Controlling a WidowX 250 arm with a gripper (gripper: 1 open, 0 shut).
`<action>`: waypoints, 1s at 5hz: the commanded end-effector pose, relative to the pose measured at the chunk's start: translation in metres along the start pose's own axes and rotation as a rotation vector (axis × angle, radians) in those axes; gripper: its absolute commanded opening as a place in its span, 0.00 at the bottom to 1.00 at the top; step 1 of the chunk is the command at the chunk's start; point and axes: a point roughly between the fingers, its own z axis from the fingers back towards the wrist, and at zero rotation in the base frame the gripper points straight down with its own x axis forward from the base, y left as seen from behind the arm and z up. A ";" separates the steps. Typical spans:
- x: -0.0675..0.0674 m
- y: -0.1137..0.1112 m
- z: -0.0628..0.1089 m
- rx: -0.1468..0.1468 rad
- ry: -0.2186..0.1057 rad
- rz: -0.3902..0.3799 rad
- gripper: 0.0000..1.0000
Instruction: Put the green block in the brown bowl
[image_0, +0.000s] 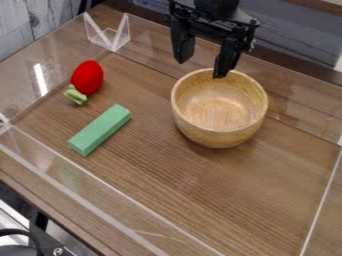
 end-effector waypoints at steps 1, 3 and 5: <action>-0.011 0.009 -0.007 0.001 0.029 -0.040 1.00; -0.048 0.075 -0.004 0.006 0.036 -0.035 1.00; -0.084 0.128 -0.019 0.027 0.016 -0.048 1.00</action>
